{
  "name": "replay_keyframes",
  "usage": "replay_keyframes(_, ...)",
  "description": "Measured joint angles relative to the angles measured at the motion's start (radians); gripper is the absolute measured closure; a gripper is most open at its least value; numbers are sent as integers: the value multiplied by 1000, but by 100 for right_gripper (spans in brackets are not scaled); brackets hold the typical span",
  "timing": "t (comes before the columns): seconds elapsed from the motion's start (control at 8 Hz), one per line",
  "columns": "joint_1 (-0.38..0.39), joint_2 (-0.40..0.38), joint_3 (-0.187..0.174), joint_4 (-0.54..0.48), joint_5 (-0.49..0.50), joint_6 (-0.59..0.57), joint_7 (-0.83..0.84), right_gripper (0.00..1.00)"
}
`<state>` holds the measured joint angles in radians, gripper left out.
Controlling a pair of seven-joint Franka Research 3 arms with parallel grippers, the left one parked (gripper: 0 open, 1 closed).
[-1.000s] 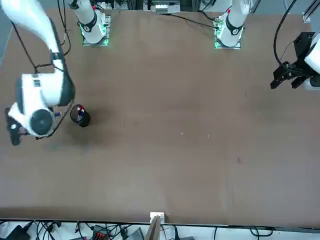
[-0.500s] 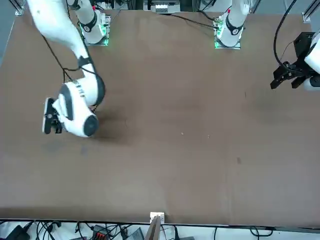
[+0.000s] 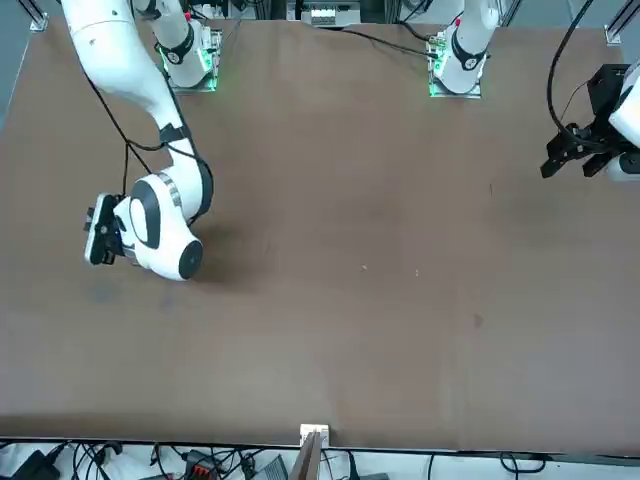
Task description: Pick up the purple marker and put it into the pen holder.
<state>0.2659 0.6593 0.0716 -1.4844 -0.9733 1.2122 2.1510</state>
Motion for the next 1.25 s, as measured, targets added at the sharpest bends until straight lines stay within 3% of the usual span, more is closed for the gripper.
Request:
replay_keyframes(0.88,61,65,4,-2,20,-28,176,85)
replay_keyframes(1.25,76,105,4,-5,24,-57,252,71)
